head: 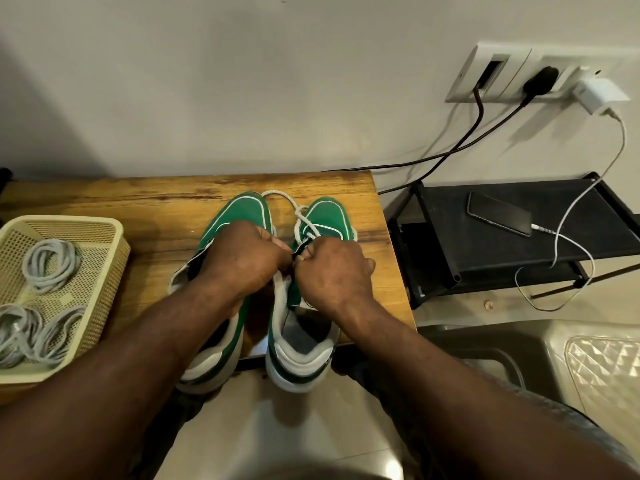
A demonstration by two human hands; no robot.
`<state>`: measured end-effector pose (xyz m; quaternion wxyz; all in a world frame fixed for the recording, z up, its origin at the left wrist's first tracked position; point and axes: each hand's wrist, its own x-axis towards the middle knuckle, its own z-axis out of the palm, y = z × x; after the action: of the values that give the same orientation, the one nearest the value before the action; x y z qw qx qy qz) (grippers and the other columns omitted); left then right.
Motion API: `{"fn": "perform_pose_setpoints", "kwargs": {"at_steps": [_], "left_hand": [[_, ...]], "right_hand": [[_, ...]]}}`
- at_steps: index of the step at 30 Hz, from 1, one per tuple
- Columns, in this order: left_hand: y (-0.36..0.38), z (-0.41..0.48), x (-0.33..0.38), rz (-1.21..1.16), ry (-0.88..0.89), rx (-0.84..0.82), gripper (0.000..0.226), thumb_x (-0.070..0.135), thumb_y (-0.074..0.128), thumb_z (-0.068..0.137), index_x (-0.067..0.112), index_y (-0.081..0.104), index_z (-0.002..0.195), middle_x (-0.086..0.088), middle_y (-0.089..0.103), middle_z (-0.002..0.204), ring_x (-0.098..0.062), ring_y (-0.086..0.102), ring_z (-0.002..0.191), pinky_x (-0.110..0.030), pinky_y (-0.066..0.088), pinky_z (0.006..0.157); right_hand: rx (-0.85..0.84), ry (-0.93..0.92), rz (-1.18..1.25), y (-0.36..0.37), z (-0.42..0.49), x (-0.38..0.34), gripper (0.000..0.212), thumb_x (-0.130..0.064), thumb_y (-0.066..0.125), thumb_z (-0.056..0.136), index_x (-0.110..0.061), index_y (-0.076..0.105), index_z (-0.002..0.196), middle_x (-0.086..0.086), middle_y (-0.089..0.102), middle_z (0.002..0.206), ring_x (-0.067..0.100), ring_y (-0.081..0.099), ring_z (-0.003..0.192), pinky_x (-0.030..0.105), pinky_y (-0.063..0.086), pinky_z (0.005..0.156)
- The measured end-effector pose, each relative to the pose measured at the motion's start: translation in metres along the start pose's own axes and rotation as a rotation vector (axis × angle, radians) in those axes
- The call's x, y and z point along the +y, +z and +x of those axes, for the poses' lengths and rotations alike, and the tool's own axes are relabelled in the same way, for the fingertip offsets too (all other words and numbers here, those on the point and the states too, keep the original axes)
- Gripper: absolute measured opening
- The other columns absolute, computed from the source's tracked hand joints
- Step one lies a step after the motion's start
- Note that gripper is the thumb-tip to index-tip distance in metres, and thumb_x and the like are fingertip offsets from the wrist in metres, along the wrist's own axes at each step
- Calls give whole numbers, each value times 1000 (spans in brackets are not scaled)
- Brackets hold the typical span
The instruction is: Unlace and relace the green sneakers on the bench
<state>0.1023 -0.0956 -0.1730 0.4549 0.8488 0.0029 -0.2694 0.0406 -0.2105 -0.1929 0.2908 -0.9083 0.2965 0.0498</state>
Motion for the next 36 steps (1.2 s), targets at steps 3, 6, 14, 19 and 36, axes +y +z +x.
{"fn": "perform_pose_setpoints", "kwargs": {"at_steps": [3, 6, 14, 19, 36], "left_hand": [[-1, 3, -2, -149, -76, 15, 16, 18, 81, 87, 5, 79, 93, -16, 79, 91, -39, 76, 91, -55, 63, 87], [-2, 7, -4, -322, -194, -20, 11, 6, 66, 97, 3, 76, 100, -15, 79, 100, -32, 77, 93, -46, 65, 80], [-12, 17, -4, -385, -315, -183, 22, 1, 53, 101, 3, 74, 108, -10, 79, 93, -20, 72, 76, -27, 57, 52], [-21, 20, 0, -383, -328, -294, 21, -2, 54, 100, -1, 73, 108, -13, 79, 86, -19, 76, 67, -30, 61, 61], [-6, 22, -3, 491, 210, -75, 18, 14, 67, 98, 16, 77, 84, -2, 73, 76, -17, 68, 71, -29, 50, 64]], "right_hand": [[-17, 63, 195, 2, 9, 7, 16, -33, 69, 92, -22, 73, 81, -6, 72, 83, 19, 65, 94, 50, 43, 99], [-62, 89, 345, 4, 14, 12, 13, -31, 80, 85, -24, 77, 75, -10, 75, 73, 14, 71, 86, 58, 51, 98], [-147, 62, 431, -7, 18, 20, 17, -17, 84, 85, -28, 77, 74, -12, 76, 79, 9, 72, 85, 45, 62, 88], [-66, 82, 511, 0, 15, 20, 25, -14, 87, 79, -30, 68, 85, -16, 75, 75, 9, 73, 84, 49, 60, 91], [-72, -15, 434, 2, 18, 23, 26, -26, 91, 78, -30, 65, 84, -9, 73, 80, 15, 71, 83, 52, 60, 88]]}}
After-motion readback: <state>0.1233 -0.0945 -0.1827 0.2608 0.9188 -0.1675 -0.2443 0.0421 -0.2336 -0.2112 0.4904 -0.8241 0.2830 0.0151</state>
